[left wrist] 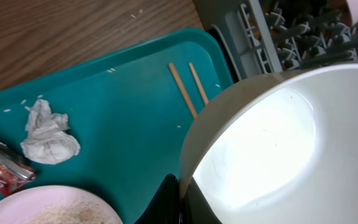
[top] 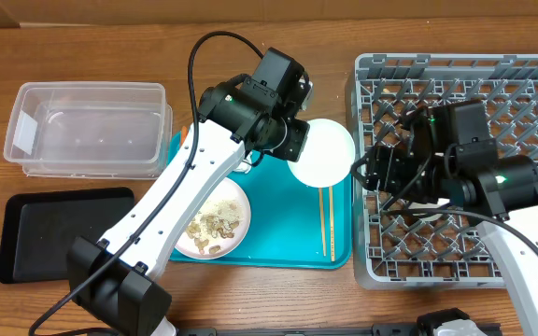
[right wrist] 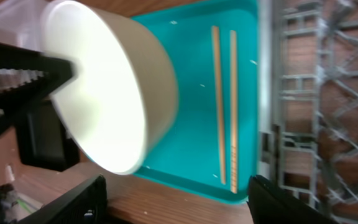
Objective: Sort waste into correct bins and load items into the dishwasher
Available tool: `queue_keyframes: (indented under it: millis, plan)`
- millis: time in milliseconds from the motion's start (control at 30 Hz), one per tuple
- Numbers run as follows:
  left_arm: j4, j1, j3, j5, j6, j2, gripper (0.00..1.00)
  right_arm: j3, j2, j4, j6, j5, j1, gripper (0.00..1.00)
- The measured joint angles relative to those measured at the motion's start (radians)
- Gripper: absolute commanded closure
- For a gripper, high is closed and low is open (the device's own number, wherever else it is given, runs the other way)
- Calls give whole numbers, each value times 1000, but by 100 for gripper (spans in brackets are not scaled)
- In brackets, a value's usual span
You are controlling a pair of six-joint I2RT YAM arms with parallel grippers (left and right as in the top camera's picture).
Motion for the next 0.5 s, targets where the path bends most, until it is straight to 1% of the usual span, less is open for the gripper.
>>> queue_keyframes:
  millis: [100,133,200,267,333,367,400,433,467,500]
  plan:
    - [-1,-5,0,44,-1,0,96,0,2,17,11,-3,32,30]
    - [-1,-5,0,65,-4,0,96,0,7,18,21,12,45,36]
    - [-1,-5,1,100,-8,0,96,0,24,18,41,47,63,50]
    - [-1,-5,7,125,-10,0,96,0,52,23,68,85,75,68]
    - [-1,-5,19,138,-17,0,96,0,79,37,99,122,78,80]
    - [0,-5,25,142,-20,0,96,0,90,52,111,138,78,89]
    - [1,-5,28,146,-22,0,92,0,96,68,123,151,79,96]
    - [4,-5,30,153,-23,0,76,0,101,79,131,179,80,96]
    - [12,-5,39,176,-22,0,48,-5,106,87,140,208,80,96]
    - [16,-5,51,192,-26,0,0,-12,111,110,148,226,79,96]
